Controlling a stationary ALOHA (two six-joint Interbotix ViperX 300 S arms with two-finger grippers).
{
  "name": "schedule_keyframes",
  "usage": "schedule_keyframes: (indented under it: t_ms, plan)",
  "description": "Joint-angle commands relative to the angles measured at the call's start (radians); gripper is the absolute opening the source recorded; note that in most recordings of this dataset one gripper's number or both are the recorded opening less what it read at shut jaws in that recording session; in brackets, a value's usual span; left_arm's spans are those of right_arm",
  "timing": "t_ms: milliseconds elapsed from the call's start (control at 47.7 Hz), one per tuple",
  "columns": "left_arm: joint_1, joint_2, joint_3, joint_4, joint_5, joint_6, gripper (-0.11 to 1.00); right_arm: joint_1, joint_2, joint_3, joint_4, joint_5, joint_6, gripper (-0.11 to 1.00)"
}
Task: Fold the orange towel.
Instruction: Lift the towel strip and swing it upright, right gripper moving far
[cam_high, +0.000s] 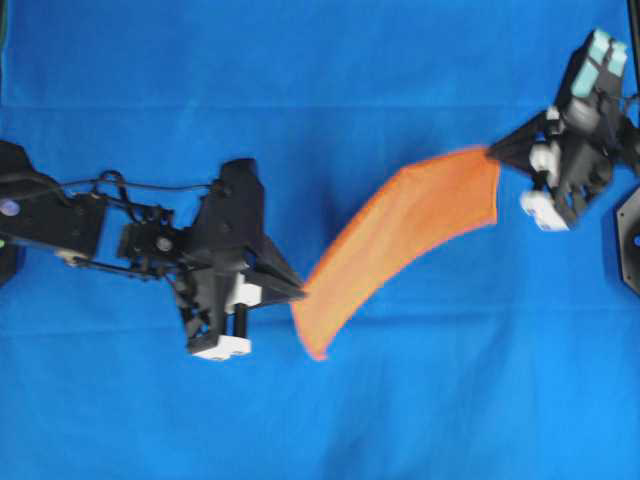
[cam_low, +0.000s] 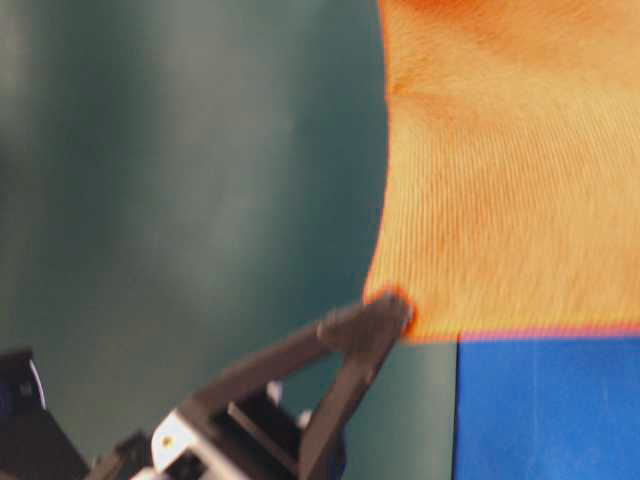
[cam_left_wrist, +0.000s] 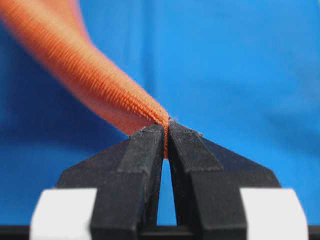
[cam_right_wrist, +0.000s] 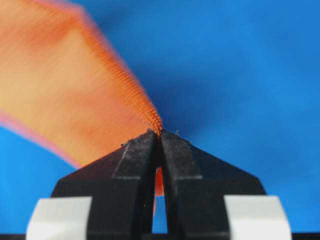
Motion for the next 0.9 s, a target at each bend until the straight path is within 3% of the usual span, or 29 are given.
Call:
schedule_keyframes:
  t_ms: [0, 335, 629, 880]
  plan:
    - [-0.017, 0.025, -0.058, 0.003, -0.037, 0.031, 0.01, -0.063, 0.040, -0.055, -0.035, -0.029, -0.005, 0.03]
    - [-0.044, 0.184, -0.247, 0.003, -0.074, 0.186, 0.01, -0.173, 0.229, -0.207, -0.143, -0.071, -0.006, 0.03]
    - [-0.048, 0.287, -0.356, 0.003, -0.098, 0.225, 0.01, -0.181, 0.374, -0.339, -0.178, -0.080, -0.008, 0.03]
    - [-0.048, 0.299, -0.367, 0.003, -0.098, 0.232, 0.01, -0.187, 0.359, -0.328, -0.195, -0.067, -0.009, 0.03]
